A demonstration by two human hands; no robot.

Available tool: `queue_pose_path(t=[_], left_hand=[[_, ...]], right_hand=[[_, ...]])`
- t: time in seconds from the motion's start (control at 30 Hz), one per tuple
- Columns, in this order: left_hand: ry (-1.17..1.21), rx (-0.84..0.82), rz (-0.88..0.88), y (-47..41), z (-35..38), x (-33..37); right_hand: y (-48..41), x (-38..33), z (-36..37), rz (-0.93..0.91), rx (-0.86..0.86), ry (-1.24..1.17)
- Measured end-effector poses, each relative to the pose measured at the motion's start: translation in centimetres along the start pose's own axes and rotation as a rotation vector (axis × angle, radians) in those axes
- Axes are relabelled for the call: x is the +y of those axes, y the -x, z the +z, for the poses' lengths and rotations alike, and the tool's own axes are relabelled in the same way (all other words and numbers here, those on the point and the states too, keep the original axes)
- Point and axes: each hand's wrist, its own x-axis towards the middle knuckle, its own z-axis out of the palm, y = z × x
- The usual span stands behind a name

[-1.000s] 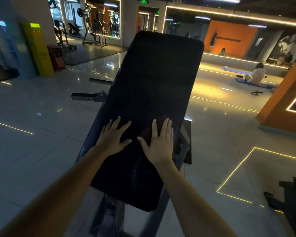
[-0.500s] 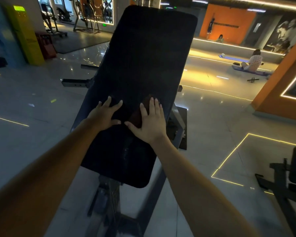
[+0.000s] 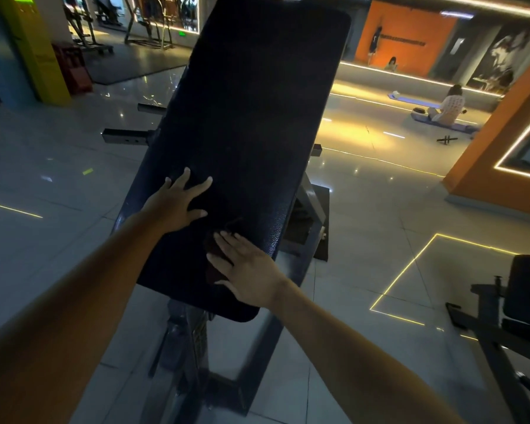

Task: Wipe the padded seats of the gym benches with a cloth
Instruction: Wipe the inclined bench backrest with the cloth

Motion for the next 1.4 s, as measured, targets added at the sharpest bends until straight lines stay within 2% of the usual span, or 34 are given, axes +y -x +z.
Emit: queue_pose_path(t=[0.07,0.2,0.33,0.4,0.53,0.7,0.87,0.93,1.07,1.13,1.27,1.4], left_hand=[[0.009,0.001,-0.002,-0.1,0.1,-0.1],[-0.01,-0.001,0.004,-0.1,-0.1,0.1],[-0.06,0.006,-0.012,0.2,-0.1,0.7],[-0.078,-0.007,-0.04,0.2,0.0,1.0],[-0.103,-0.026,-0.065,0.2,-0.2,1.1],[-0.102,-0.019,-0.063,0.7,-0.5,1.0],[-0.07,-0.018,-0.059,0.7,-0.7,0.7],[-0.066,-0.012,-0.057,0.8,-0.8,0.9],[-0.018,-0.018,-0.055,0.7,-0.5,1.2],[0.006,-0.017,-0.058,0.7,-0.1,1.0],[0.043,-0.008,-0.033,1.0,0.6,0.7],[0.076,-0.027,-0.035,1.3,0.6,0.7]], right_hand=[[-0.8,1.8,-0.9,0.026,-0.006,0.03],[-4.2,8.1,-4.5,0.313,0.031,0.112],[-5.8,10.3,-5.4,0.474,0.06,-0.009],[-5.0,7.4,-4.3,0.464,0.07,-0.069],[-2.5,0.1,-1.6,0.254,0.09,-0.206],[-0.8,-5.0,1.5,-0.011,-0.039,-0.017],[-0.2,-4.7,2.4,-0.161,-0.054,0.051],[-1.0,-2.9,1.6,-0.108,0.006,0.038],[-2.5,4.9,-1.6,0.32,0.175,-0.006],[-2.8,7.7,-2.8,0.442,0.205,-0.011],[-2.1,5.3,-2.5,0.471,0.208,-0.07],[0.9,-0.6,-0.3,0.251,0.165,-0.128]])
